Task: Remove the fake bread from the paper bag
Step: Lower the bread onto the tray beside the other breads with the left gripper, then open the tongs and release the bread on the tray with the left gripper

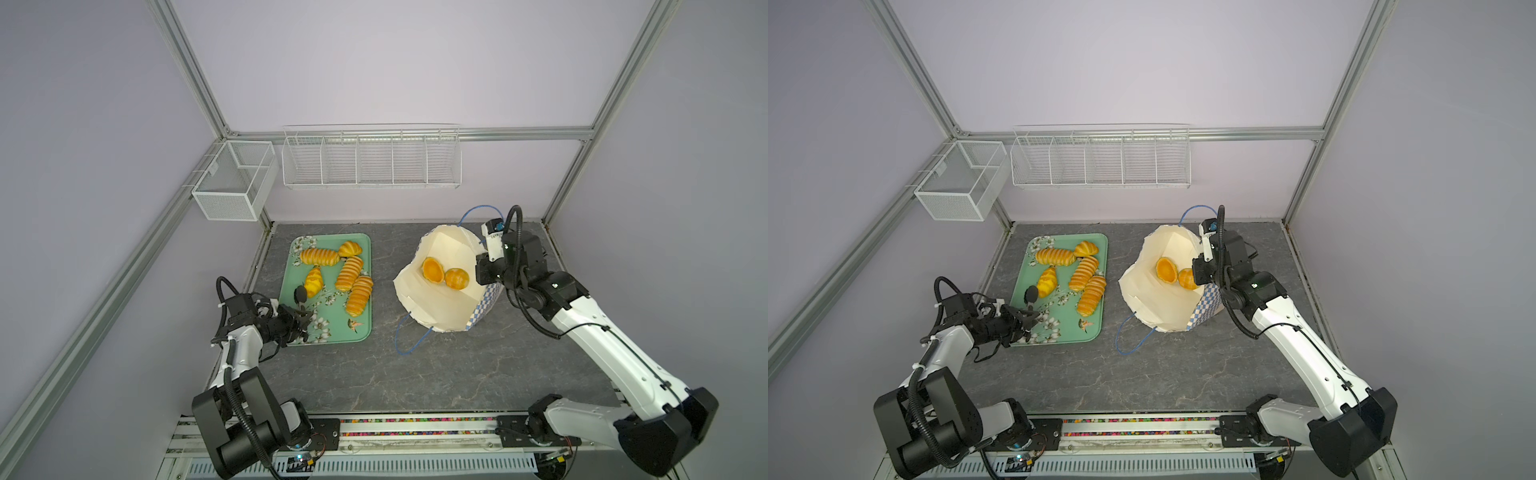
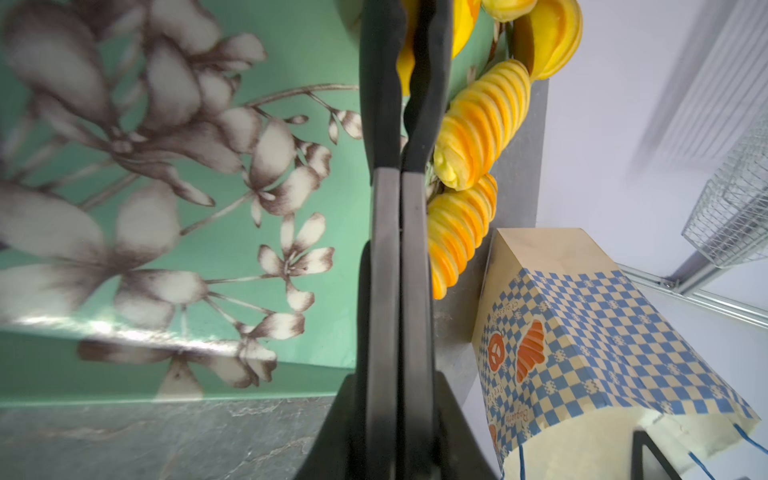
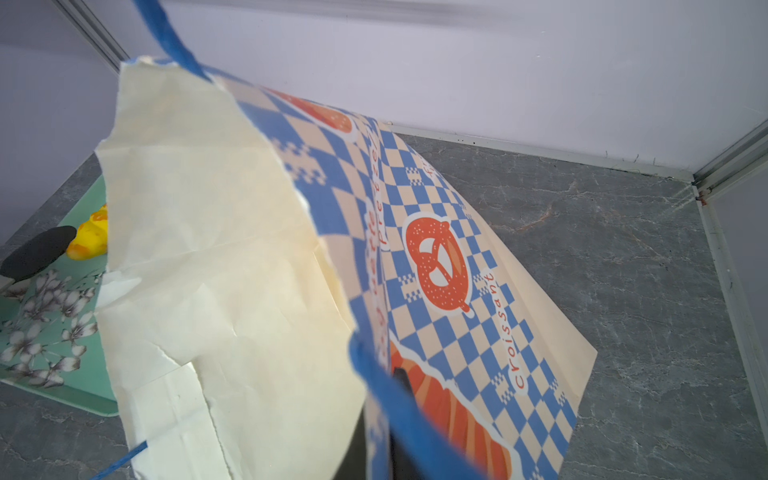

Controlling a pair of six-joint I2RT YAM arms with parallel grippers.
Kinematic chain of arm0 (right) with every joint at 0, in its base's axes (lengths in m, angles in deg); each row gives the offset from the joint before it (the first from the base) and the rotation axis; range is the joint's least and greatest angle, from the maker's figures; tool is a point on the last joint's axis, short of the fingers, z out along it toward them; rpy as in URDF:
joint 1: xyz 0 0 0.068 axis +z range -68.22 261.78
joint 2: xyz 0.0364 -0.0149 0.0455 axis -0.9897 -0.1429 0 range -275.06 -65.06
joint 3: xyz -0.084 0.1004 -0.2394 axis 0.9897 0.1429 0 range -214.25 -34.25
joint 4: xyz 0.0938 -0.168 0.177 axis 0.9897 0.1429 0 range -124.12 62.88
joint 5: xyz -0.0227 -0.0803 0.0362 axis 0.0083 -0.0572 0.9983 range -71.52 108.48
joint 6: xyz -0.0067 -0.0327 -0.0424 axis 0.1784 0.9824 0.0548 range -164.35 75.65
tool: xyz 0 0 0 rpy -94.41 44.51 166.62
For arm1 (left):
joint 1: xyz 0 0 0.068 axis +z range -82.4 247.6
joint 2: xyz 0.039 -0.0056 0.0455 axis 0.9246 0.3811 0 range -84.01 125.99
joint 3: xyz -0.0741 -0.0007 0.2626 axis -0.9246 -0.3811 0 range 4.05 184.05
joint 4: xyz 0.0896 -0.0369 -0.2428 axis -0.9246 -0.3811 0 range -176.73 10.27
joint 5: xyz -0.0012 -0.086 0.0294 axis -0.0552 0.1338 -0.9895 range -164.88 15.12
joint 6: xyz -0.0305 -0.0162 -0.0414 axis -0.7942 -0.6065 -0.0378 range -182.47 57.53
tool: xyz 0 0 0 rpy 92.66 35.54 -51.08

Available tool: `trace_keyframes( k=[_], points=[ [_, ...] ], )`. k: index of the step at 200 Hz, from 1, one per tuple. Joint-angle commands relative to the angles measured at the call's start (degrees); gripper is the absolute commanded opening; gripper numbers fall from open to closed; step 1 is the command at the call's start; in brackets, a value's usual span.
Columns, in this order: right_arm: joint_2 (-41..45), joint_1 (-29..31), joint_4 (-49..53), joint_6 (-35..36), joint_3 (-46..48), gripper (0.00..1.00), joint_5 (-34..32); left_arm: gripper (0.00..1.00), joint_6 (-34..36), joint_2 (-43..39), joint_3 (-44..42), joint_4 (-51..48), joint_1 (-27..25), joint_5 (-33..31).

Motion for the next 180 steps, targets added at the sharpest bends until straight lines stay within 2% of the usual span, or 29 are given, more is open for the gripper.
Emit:
trace_keyframes(
  k=[1,18,53,69,90,105,127,145,161,180],
  points=[
    [2.1,-0.4,0.0,0.6,-0.8,0.07,1.1,0.15,2.4,-0.1,5.3,-3.9,0.5,-6.1],
    [2.8,-0.4,0.5,1.2,-0.6,0.07,1.5,0.24,3.3,-0.7,7.6,-6.6,0.5,-8.2],
    [6.7,-0.4,-2.2,1.1,3.8,0.07,2.4,0.29,6.7,-5.7,9.8,-12.5,0.5,-13.6],
    [6.7,-0.4,-0.9,2.0,3.6,0.07,3.5,0.27,9.0,-7.7,11.2,-16.0,0.5,-14.1],
    [7.8,-0.4,1.0,3.1,3.9,0.07,3.8,0.18,12.1,-11.5,14.2,-21.7,0.2,-12.7],
    [9.7,-0.4,1.3,3.4,5.8,0.07,3.5,0.17,13.8,-15.6,17.0,-26.0,-0.9,-13.4],
    [11.7,-0.4,3.0,3.6,7.6,0.07,3.9,0.17,15.6,-20.1,22.3,-32.4,-3.9,-15.5],
    [12.6,-0.4,4.2,3.7,8.6,0.07,5.8,0.17,16.2,-19.4,26.5,-37.6,-8.7,-17.9],
    [13.0,-0.4,5.0,3.8,9.2,0.07,8.1,0.16,13.9,-20.4,26.9,-36.7,-14.0,-16.2],
    [13.6,-0.3,6.5,3.0,9.4,0.07,8.3,0.15,9.2,-23.4,27.9,-33.2,-20.4,-17.4]
  ],
)
